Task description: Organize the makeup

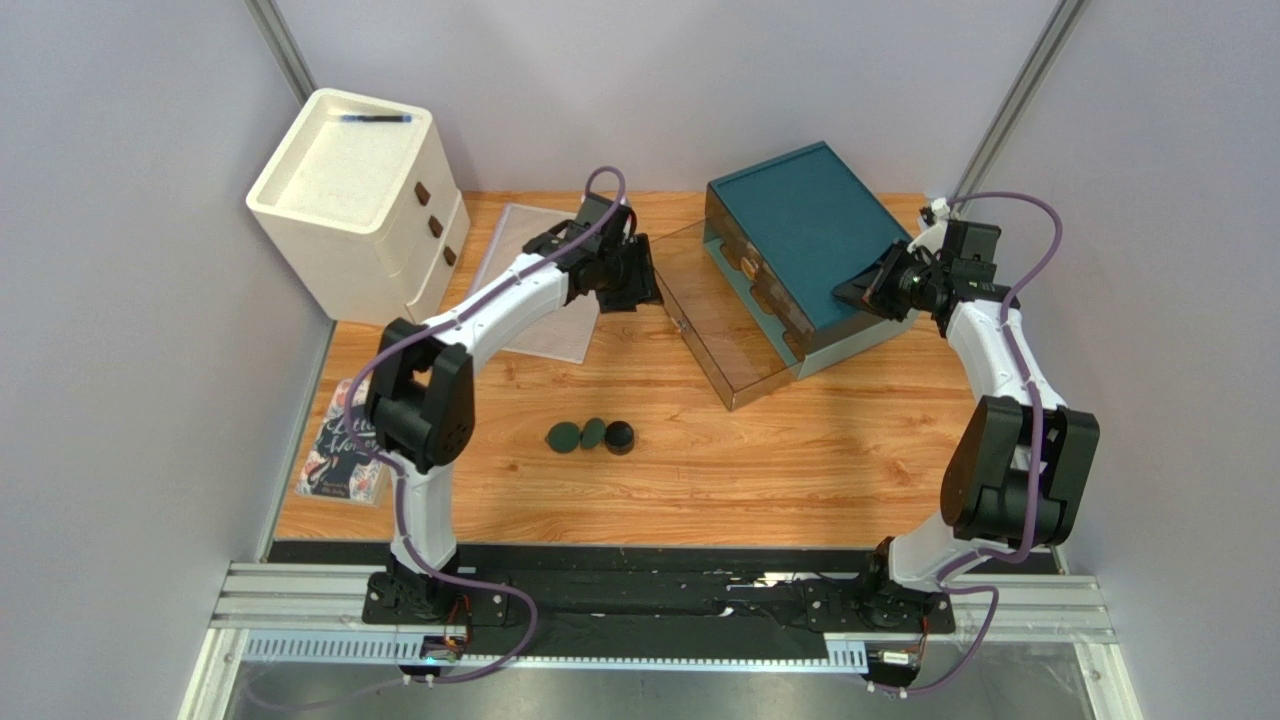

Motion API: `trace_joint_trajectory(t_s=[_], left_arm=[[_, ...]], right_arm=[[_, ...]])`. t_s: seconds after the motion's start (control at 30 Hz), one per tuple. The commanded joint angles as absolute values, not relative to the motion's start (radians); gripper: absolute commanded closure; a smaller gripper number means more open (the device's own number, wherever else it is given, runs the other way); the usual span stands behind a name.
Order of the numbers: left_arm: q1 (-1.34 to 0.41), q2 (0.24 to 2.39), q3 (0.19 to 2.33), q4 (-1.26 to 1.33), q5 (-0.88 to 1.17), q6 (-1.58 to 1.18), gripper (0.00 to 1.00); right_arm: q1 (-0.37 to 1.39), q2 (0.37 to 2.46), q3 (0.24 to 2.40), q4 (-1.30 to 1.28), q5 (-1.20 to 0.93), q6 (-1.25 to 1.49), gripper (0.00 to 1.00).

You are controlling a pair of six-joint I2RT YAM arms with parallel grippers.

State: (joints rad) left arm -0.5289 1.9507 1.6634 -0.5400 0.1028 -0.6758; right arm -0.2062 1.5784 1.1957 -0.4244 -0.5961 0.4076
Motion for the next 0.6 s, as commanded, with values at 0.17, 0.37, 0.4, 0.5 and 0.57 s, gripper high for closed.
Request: trace_joint_trajectory(t_s=[0.17,0.37,0.4,0.5,0.57], left_arm=[[-0.59,1.666,1.395,-0.696,0.002,-0.433,0.42],[-0.725,1.614,1.301,-0.792,-0.123,-0.354,0.4],[-0.753,1.62,1.29,-0.798,-0.129,-0.353,0.4],[-0.787,1.647,1.285,-0.811,-0.159,-0.36,0.39],[-0.796,1.679,1.29,-0.815,-0.158,-0.368,0.39]], right_arm=[[-0.215,1.651,1.092,-0.66,-0.414,0.339,1.0],[-0.213,1.635,1.072,-0.649,-0.419,0.339,1.0],[-0.213,1.634,1.066,-0.647,-0.419,0.341,1.0],[-0.212,1.626,1.06,-0.646,-0.422,0.341,1.0],[-0.212,1.62,1.058,-0.644,-0.422,0.341,1.0]])
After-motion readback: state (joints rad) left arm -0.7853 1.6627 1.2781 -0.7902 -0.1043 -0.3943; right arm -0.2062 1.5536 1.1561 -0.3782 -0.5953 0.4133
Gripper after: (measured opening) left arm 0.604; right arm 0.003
